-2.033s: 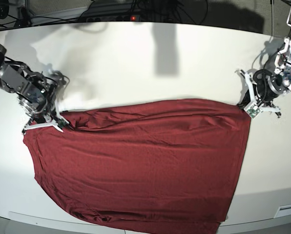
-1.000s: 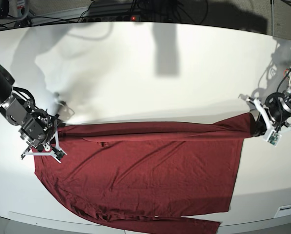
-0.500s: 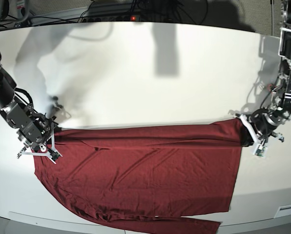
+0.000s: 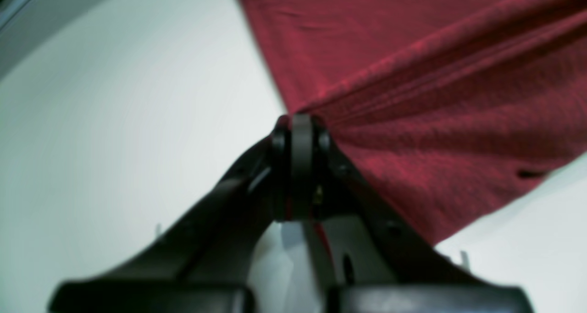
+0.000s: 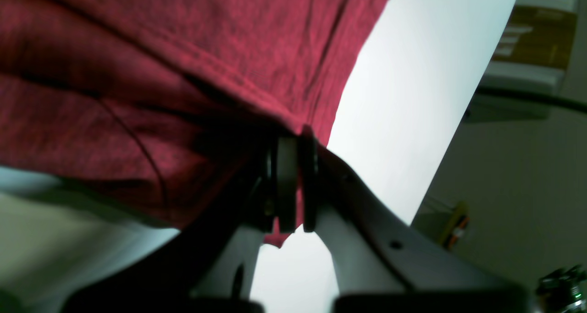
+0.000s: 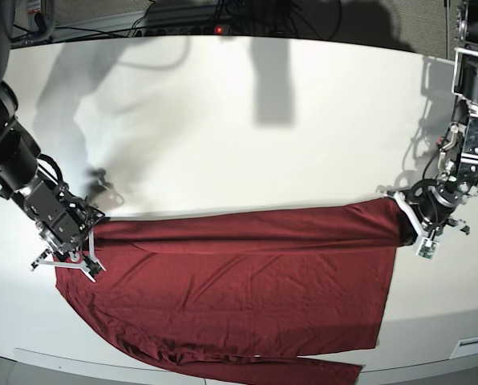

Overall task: Fold the T-shirt properly
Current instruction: 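Lift the held shirt edge with both grippers, then drag the shirt edge with both grippers toward the robot base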

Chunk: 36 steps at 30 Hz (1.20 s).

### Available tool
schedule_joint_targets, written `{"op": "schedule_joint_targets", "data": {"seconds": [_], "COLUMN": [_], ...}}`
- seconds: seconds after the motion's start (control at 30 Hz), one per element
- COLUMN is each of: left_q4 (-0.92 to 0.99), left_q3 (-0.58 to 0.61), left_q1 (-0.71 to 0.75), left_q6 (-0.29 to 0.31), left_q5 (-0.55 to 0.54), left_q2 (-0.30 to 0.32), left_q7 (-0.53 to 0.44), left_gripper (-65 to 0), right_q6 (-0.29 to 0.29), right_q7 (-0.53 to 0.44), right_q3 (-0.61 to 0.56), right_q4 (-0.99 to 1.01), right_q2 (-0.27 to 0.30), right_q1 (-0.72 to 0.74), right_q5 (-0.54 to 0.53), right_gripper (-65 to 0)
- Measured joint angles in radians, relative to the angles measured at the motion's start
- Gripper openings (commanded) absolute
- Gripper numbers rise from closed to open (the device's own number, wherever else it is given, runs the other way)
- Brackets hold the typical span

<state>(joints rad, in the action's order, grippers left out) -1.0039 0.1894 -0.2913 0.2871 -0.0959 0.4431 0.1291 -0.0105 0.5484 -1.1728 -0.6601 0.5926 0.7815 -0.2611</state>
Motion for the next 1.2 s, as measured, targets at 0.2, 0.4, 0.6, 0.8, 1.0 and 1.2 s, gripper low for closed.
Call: {"op": "schedule_joint_targets", "data": {"seconds": [0.2,0.4,0.6,0.8,1.0,1.2], "left_q4": [0.000,0.000,-0.023,-0.048,-0.048,-0.049], "left_q3": [-0.003,-0.004,-0.004,-0.004,-0.004,-0.004], "left_q1": [0.000,-0.002,-0.003,-0.003,-0.002,0.023], "left_q6": [-0.075,-0.075,-0.074,-0.074,-0.074,-0.074], "left_q5": [-0.041,-0.139,-0.277,-0.306,-0.325,-0.325], "left_q2": [0.004,0.003,0.003,0.003,0.003,0.003], "left_q7": [0.030,0.118,0.161,0.188,0.193,0.154], "left_gripper": [-43.5,-42.8,-43.5,-65.0,-65.0,-65.0], "right_q6": [0.053,0.058,0.005,-0.190,-0.339,-0.287], "right_q7": [0.031,0.046,0.055,0.105,0.122,-0.027], "right_q3": [0.000,0.001,0.071,0.265,0.336,0.337], "right_q4": [0.004,0.004,-0.024,-0.072,-0.072,-0.049], "right_q2": [0.009,0.012,0.017,0.008,-0.023,-0.056], "right_q1": [0.038,0.068,0.066,0.069,0.043,-0.056], "right_q5": [-0.002,-0.062,-0.220,-0.410,-0.507,-0.362], "right_gripper": [-42.7,-42.8,-56.1,-65.0,-65.0,-65.0]}}
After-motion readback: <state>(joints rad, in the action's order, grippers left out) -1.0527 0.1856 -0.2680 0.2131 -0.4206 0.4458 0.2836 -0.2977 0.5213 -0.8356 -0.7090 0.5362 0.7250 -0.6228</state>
